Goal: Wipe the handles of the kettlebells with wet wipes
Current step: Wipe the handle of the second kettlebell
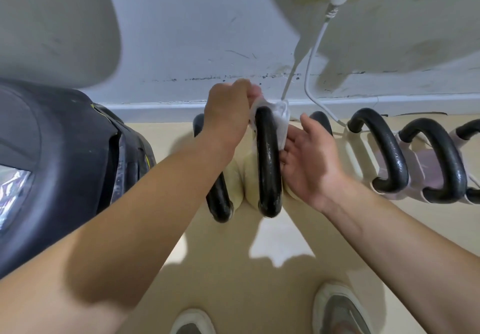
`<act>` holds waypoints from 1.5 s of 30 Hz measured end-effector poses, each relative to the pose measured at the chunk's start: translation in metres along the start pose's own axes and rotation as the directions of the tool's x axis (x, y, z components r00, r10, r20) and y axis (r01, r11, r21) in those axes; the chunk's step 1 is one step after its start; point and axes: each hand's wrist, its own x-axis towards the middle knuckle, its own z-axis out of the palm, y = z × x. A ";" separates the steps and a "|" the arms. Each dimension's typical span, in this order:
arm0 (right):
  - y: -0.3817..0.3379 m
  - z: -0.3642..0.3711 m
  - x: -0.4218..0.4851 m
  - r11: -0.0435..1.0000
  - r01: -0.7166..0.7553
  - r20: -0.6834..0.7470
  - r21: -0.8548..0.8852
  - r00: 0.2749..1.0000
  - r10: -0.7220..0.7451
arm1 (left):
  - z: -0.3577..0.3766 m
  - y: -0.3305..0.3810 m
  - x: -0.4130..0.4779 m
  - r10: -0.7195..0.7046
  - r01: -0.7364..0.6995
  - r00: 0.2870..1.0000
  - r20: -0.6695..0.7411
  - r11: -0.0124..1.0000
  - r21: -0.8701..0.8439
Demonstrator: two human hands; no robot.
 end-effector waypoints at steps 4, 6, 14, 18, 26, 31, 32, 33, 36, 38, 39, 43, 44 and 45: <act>0.000 0.002 0.007 1.000 -0.027 -0.039 0.003 0.999 0.027 | 0.006 0.003 -0.008 0.075 -0.073 0.997 -0.015 0.990 0.121; 0.001 0.004 0.011 0.997 -0.074 -0.016 -0.004 0.997 0.073 | 0.008 0.001 -0.011 -0.043 0.043 0.999 -0.007 0.990 0.137; -0.004 0.007 0.006 0.941 -0.109 0.000 -0.320 0.993 0.115 | -0.002 -0.018 -0.022 -0.391 0.408 0.898 0.204 0.912 -0.047; -0.035 0.008 -0.011 0.574 0.032 -0.061 -0.818 0.988 -0.141 | 0.002 -0.029 -0.020 -0.335 0.353 0.930 0.150 0.929 -0.112; -0.059 0.035 0.022 0.386 0.258 0.226 -0.886 0.966 -0.127 | 0.004 -0.041 -0.018 0.031 -0.036 0.999 0.020 0.905 0.424; -0.055 0.028 0.039 0.377 0.269 0.163 -0.886 0.943 -0.289 | -0.008 -0.028 -0.012 0.296 -0.264 0.952 0.077 0.669 0.695; -0.053 0.027 0.039 0.394 0.263 0.130 -0.881 0.934 -0.334 | -0.010 -0.025 -0.008 0.328 -0.286 0.941 0.081 0.645 0.709; -0.051 0.026 0.040 0.439 0.251 0.081 -0.862 0.925 -0.371 | -0.010 -0.023 -0.003 0.336 -0.294 0.938 0.084 0.644 0.706; -0.048 0.021 0.039 0.656 0.226 -0.071 -0.720 0.916 -0.394 | -0.010 -0.018 0.014 0.307 -0.276 0.949 0.075 0.688 0.671; -0.044 0.014 0.037 0.797 0.202 -0.171 -0.570 0.919 -0.355 | -0.008 -0.016 0.023 0.306 -0.272 0.950 0.059 0.721 0.638; -0.043 0.011 0.036 0.847 0.185 -0.217 -0.499 0.919 -0.328 | -0.008 -0.013 0.026 0.326 -0.290 0.944 0.057 0.733 0.615; -0.031 0.005 0.031 0.913 0.036 -0.310 -0.405 0.934 -0.175 | -0.011 0.010 0.034 0.399 -0.359 0.917 -0.028 0.852 0.380; -0.029 0.005 0.032 0.909 0.005 -0.308 -0.416 0.940 -0.146 | -0.011 0.015 0.037 0.428 -0.387 0.902 -0.051 0.857 0.342; -0.028 0.007 0.032 0.897 -0.007 -0.299 -0.441 0.944 -0.140 | -0.012 0.016 0.040 0.443 -0.403 0.894 -0.061 0.858 0.318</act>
